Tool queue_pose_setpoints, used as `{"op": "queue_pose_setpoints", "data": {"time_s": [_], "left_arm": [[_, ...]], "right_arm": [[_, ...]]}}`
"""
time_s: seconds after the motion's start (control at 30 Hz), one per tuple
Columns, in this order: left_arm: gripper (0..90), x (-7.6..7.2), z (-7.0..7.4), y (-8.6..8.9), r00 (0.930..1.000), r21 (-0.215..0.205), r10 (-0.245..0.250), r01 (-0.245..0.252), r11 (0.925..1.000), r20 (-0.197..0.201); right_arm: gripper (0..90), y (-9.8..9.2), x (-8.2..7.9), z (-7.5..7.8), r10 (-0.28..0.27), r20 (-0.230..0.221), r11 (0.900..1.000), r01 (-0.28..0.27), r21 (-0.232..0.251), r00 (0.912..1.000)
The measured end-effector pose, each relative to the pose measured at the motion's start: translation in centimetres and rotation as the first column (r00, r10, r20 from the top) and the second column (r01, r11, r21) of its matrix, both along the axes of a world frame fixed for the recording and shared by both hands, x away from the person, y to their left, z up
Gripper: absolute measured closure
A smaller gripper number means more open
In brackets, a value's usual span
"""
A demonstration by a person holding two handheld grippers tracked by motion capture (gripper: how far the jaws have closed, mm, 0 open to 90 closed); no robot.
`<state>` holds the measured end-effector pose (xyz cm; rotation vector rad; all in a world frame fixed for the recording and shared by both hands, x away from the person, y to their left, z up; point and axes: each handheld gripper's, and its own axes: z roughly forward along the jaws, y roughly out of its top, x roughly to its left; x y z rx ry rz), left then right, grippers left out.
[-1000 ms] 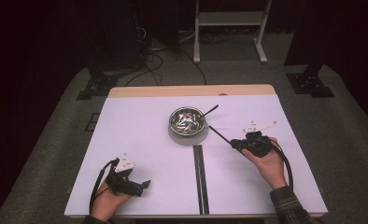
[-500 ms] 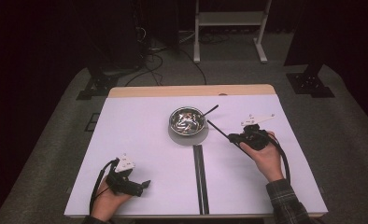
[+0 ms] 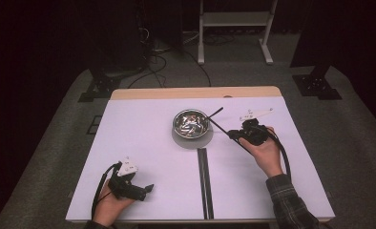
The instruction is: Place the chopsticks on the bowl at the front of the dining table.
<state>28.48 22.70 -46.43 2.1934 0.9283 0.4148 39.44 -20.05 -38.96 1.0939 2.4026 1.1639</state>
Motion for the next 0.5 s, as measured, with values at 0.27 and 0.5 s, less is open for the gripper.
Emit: {"op": "queue_pose_setpoints", "data": {"time_s": [0.27, 0.5], "left_arm": [[0.0, 0.0, 0.0, 0.0, 1.0, -0.001, 0.0, 0.0, 1.0, -0.002], [0.0, 0.0, 0.0, 0.0, 1.0, 0.0, 0.0, 0.0, 1.0, -0.002]], "right_arm": [[85.4, 1.1, 1.4, 0.5, 0.005, 0.003, 1.0, -0.005, -0.013, 1.0], [85.3, 1.9, 2.4, 0.5, 0.012, -0.011, 1.0, -0.012, -0.003, 0.9999]]}}
